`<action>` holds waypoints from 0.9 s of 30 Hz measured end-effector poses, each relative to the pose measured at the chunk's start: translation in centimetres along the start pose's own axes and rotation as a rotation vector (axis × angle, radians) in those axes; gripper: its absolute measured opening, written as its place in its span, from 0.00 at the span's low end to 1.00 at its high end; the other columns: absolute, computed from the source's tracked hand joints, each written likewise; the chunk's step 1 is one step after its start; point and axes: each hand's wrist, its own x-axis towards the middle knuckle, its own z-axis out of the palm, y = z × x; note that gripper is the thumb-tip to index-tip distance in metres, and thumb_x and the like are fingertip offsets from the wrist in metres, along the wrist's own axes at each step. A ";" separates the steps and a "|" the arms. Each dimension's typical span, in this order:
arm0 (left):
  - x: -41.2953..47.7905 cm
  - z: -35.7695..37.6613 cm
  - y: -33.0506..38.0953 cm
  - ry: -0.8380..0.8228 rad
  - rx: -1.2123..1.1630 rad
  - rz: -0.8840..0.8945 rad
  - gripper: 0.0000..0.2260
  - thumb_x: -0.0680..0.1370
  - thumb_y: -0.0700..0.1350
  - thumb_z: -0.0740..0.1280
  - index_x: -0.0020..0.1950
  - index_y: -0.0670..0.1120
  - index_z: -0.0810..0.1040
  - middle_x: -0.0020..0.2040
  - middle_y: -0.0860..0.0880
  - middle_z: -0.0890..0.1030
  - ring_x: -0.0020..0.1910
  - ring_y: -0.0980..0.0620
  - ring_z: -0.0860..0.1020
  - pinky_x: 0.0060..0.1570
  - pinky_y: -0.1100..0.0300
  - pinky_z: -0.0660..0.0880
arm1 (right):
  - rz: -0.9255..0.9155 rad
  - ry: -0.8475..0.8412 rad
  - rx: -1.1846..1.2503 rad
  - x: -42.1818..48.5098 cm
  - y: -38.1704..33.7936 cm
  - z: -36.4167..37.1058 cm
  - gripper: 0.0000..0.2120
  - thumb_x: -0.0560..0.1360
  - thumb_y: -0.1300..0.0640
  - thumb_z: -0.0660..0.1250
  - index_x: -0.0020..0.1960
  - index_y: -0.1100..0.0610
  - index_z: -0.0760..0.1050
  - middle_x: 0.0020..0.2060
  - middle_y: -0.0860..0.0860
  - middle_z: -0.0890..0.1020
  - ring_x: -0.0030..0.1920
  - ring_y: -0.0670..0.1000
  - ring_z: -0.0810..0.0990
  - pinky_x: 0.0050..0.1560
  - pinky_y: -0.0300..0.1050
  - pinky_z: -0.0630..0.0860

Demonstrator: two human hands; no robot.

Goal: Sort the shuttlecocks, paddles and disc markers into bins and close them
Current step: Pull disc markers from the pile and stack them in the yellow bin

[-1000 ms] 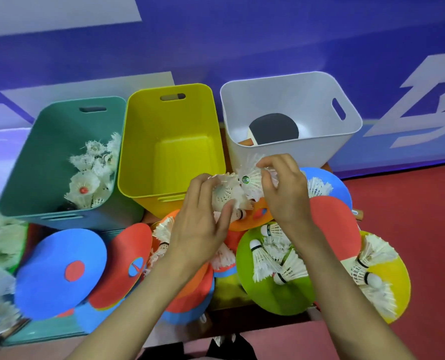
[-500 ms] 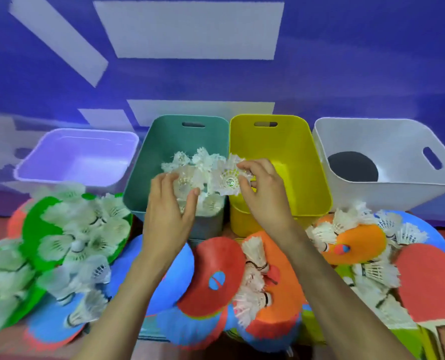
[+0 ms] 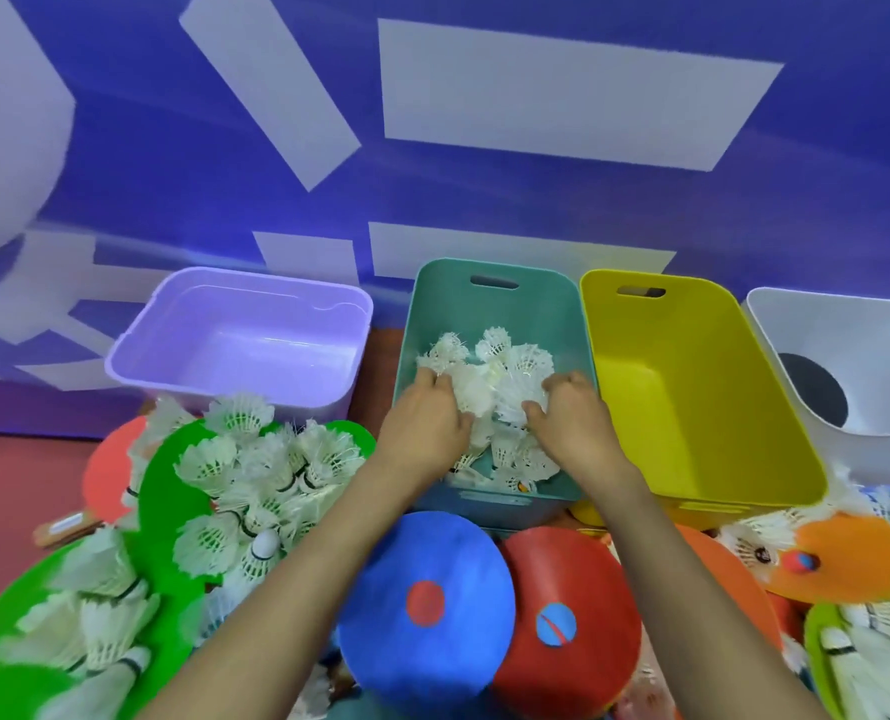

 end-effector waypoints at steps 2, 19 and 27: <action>0.9 0.1 -0.1 -0.050 0.016 0.007 0.20 0.79 0.49 0.60 0.67 0.39 0.66 0.65 0.40 0.66 0.63 0.40 0.70 0.62 0.52 0.65 | 0.012 -0.019 0.031 0.7 -0.2 0.2 0.20 0.79 0.54 0.61 0.67 0.63 0.68 0.65 0.59 0.69 0.62 0.59 0.72 0.60 0.46 0.68; 1.0 2.2 -0.1 0.027 -0.023 0.041 0.19 0.78 0.45 0.62 0.68 0.44 0.68 0.72 0.45 0.62 0.68 0.44 0.65 0.66 0.54 0.63 | -0.180 -0.055 0.122 0.2 1.5 -0.2 0.21 0.78 0.53 0.62 0.70 0.54 0.66 0.67 0.52 0.69 0.64 0.53 0.71 0.62 0.45 0.68; -4.1 4.8 5.8 0.297 -0.290 0.274 0.11 0.75 0.40 0.65 0.57 0.45 0.77 0.58 0.49 0.75 0.57 0.50 0.74 0.55 0.56 0.71 | -0.421 0.165 0.345 -4.2 7.2 -3.2 0.17 0.77 0.56 0.64 0.65 0.55 0.71 0.59 0.50 0.75 0.58 0.49 0.74 0.56 0.39 0.68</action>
